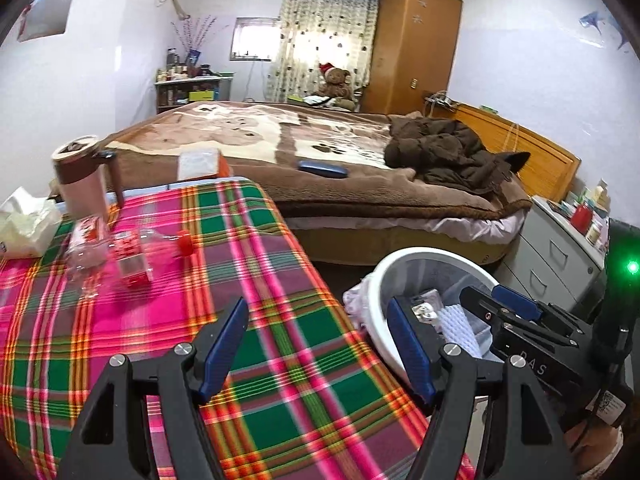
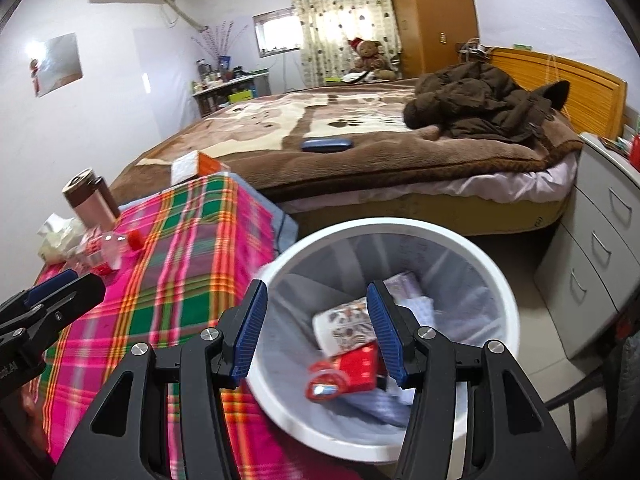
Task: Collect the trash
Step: 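Move both open grippers back over the table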
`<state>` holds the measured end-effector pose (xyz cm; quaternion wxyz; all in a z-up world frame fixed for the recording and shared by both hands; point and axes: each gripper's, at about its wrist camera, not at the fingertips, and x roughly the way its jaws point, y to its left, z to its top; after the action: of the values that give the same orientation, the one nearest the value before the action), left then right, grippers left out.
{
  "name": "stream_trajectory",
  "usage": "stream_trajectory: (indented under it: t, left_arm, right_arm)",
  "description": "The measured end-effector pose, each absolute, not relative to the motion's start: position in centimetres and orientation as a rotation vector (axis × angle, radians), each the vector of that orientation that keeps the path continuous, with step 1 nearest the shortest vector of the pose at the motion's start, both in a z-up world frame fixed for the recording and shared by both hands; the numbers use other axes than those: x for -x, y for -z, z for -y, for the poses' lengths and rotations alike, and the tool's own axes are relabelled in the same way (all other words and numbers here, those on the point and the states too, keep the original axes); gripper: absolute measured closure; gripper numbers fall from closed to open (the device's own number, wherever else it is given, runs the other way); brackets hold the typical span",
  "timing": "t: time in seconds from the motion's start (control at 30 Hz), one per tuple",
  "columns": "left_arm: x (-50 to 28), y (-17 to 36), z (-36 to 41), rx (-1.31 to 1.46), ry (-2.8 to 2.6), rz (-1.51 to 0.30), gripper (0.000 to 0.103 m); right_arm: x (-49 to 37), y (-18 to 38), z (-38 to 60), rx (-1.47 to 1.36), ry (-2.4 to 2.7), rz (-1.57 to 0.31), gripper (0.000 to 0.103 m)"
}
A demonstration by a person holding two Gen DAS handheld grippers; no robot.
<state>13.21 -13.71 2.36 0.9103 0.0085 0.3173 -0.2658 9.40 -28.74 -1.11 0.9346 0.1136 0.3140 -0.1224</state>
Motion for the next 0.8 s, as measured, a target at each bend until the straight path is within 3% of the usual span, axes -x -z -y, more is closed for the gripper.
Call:
stream_trajectory:
  t: [0.8]
  left_arm:
    - [-15.7,-2.2,-0.3,0.057,0.247,-0.635,0.029]
  right_arm:
    - [-15.3,1.1,18.5,-0.176,-0.047,-0.704,0.049]
